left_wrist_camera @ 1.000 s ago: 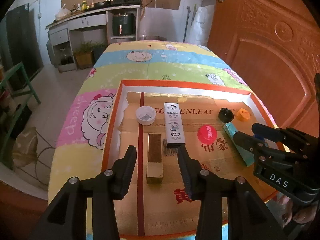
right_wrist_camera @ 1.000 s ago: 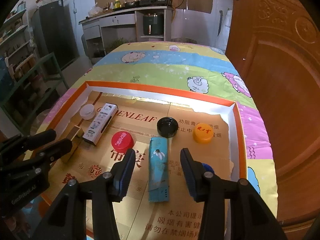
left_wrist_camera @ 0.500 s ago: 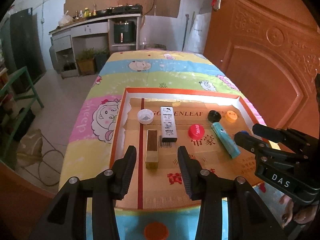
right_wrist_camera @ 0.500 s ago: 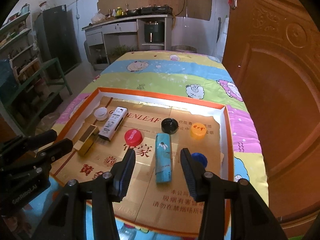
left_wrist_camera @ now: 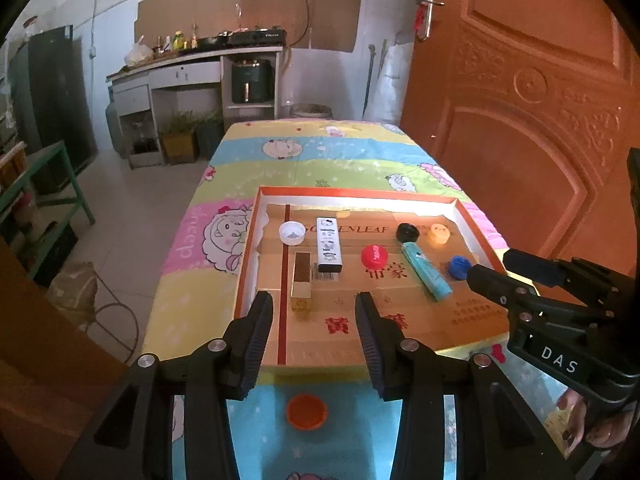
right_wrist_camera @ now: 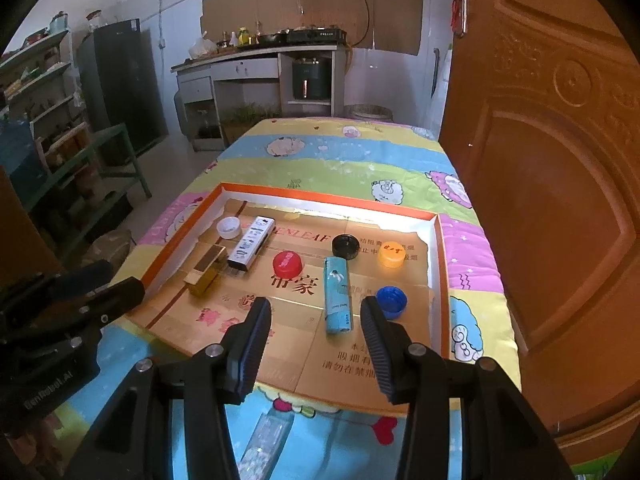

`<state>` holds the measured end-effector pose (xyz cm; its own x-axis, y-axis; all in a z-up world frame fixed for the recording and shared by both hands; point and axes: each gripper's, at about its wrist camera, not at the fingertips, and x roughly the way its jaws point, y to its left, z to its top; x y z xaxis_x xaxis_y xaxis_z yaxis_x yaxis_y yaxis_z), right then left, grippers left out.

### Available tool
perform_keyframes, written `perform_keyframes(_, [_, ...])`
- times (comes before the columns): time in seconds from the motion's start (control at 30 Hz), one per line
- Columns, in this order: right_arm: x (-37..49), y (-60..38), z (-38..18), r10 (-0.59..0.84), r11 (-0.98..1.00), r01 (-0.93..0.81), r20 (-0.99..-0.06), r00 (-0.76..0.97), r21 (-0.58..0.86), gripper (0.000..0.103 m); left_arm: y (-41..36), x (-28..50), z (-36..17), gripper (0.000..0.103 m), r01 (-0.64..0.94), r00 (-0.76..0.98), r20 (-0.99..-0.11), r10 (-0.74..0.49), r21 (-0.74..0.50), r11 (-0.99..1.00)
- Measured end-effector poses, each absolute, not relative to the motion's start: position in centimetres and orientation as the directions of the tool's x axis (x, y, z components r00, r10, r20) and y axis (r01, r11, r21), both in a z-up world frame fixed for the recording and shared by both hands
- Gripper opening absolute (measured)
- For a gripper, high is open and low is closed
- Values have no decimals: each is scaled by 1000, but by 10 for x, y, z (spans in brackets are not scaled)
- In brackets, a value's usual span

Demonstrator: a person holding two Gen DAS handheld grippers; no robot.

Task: Organize rigid objects
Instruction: 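Withdraw both tools from the lid toward the orange cap and glitter tube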

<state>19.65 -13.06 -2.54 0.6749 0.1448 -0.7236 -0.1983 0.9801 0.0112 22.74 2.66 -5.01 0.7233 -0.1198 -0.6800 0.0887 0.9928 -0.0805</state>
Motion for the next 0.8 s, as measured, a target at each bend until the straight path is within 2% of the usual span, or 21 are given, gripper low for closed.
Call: perform_keyframes(0.8, [121, -133, 7, 144, 983, -186, -683, 716, 12, 46, 43, 150, -15, 44, 83, 771, -621, -138, -116, 990])
